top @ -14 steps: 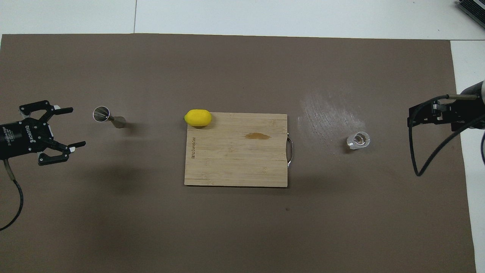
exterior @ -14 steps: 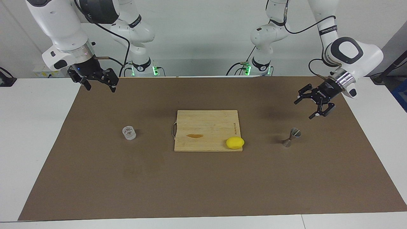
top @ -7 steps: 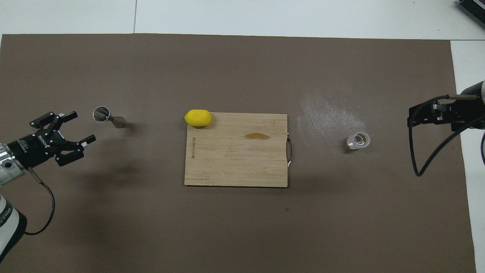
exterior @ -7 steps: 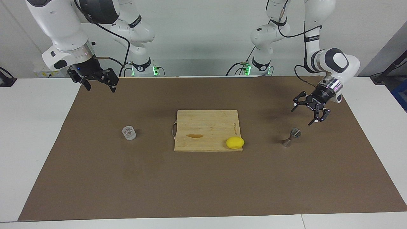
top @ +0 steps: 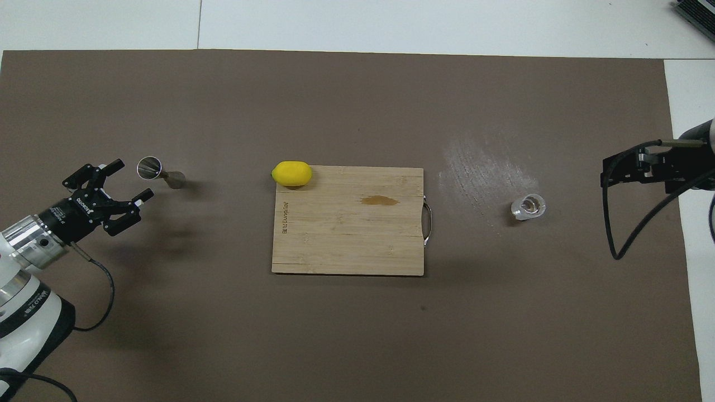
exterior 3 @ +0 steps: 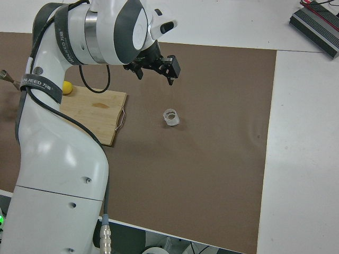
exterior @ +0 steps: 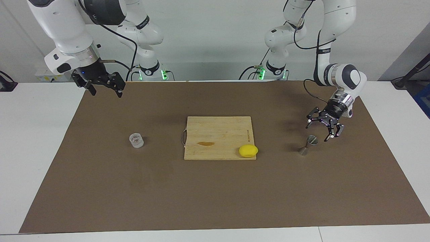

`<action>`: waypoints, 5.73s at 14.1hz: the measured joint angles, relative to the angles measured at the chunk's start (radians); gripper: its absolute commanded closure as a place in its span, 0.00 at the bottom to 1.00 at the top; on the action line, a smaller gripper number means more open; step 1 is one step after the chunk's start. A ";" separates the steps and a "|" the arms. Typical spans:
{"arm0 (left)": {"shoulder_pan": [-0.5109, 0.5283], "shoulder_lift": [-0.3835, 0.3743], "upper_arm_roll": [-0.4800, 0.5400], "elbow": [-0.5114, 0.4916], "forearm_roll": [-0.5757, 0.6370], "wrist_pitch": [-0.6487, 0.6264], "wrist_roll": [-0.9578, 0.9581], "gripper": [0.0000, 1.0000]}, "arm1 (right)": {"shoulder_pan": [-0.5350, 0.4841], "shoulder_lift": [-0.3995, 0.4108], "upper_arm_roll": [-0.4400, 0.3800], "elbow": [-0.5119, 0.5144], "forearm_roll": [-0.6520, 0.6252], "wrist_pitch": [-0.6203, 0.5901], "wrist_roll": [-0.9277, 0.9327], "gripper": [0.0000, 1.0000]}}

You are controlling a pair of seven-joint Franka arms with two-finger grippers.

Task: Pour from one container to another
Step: 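Reach the left gripper to the small metal cup and grasp it, then lift the metal cup with the left gripper and carry it over the board, then set the metal cup on the board while the right gripper reaches the glass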

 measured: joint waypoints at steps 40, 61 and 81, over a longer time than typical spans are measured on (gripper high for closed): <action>-0.046 0.057 -0.009 0.016 -0.166 0.007 0.164 1.00 | -0.001 0.000 0.000 0.000 0.000 0.000 0.000 0.00; -0.545 0.029 -0.134 0.174 -0.402 0.183 0.029 1.00 | -0.097 0.028 -0.007 -0.020 0.070 0.022 0.464 0.02; -0.798 0.238 -0.120 0.325 -0.555 0.315 0.235 1.00 | -0.267 0.360 -0.006 -0.070 0.368 0.089 0.735 0.02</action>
